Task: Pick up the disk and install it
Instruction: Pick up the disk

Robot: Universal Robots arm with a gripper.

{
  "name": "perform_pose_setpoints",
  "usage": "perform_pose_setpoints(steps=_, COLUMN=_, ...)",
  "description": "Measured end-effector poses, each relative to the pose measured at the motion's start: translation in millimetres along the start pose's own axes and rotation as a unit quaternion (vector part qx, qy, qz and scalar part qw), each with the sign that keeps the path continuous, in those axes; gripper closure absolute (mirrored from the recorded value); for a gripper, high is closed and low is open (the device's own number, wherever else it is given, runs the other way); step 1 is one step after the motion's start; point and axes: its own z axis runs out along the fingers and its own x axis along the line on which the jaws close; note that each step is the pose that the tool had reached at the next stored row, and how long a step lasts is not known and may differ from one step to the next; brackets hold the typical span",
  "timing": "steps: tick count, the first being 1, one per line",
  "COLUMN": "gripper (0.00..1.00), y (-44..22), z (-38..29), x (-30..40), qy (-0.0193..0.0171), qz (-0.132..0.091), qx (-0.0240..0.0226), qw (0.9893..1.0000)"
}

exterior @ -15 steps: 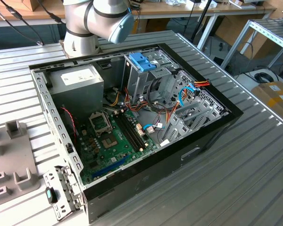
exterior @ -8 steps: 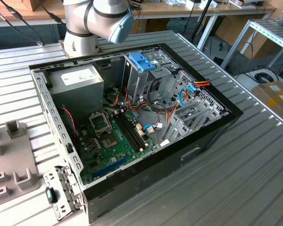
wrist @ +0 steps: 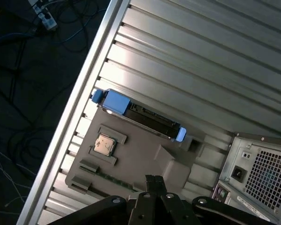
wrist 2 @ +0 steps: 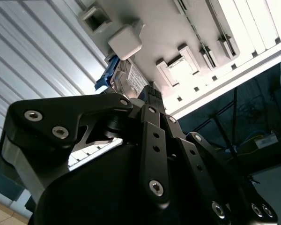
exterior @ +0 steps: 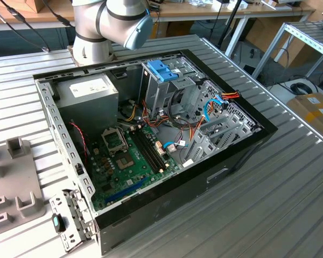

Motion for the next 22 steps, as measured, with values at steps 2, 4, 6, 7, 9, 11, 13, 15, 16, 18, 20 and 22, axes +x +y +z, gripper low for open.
perform_pose_setpoints(steps=2, gripper=0.89, y=0.0, z=0.0, x=0.0, qy=0.0001, qz=-0.005, qx=-0.0001, qw=1.0)
perform_pose_setpoints(steps=4, gripper=0.89, y=0.0, z=0.0, x=0.0, qy=0.0001, qz=-0.012, qx=-0.0003, qw=0.9999)
perform_pose_setpoints(steps=6, gripper=0.89, y=0.0, z=0.0, x=0.0, qy=0.0002, qz=-0.016, qx=-0.0004, qw=0.9999)
perform_pose_setpoints(steps=7, gripper=0.89, y=0.0, z=0.0, x=0.0, qy=0.0003, qz=-0.019, qx=-0.0005, qw=0.9998)
perform_pose_setpoints(steps=9, gripper=0.89, y=0.0, z=0.0, x=0.0, qy=0.0004, qz=-0.025, qx=-0.0007, qw=0.9997)
perform_pose_setpoints(steps=11, gripper=0.89, y=0.0, z=0.0, x=0.0, qy=0.0005, qz=-0.03, qx=-0.0008, qw=0.9995)
perform_pose_setpoints(steps=13, gripper=0.89, y=0.0, z=0.0, x=0.0, qy=0.0005, qz=-0.035, qx=-0.0009, qw=0.9994)
perform_pose_setpoints(steps=15, gripper=0.89, y=0.0, z=0.0, x=0.0, qy=0.0006, qz=-0.041, qx=-0.0011, qw=0.9992)
perform_pose_setpoints(steps=16, gripper=0.89, y=0.0, z=0.0, x=0.0, qy=0.0007, qz=-0.044, qx=-0.0012, qw=0.999)
perform_pose_setpoints(steps=18, gripper=0.89, y=0.0, z=0.0, x=0.0, qy=0.0008, qz=-0.05, qx=-0.0013, qw=0.9988)
perform_pose_setpoints(steps=20, gripper=0.89, y=0.0, z=0.0, x=0.0, qy=0.0008, qz=-0.055, qx=-0.0014, qw=0.9985)
perform_pose_setpoints(steps=22, gripper=0.89, y=0.0, z=0.0, x=0.0, qy=0.0009, qz=-0.06, qx=-0.0016, qw=0.9982)
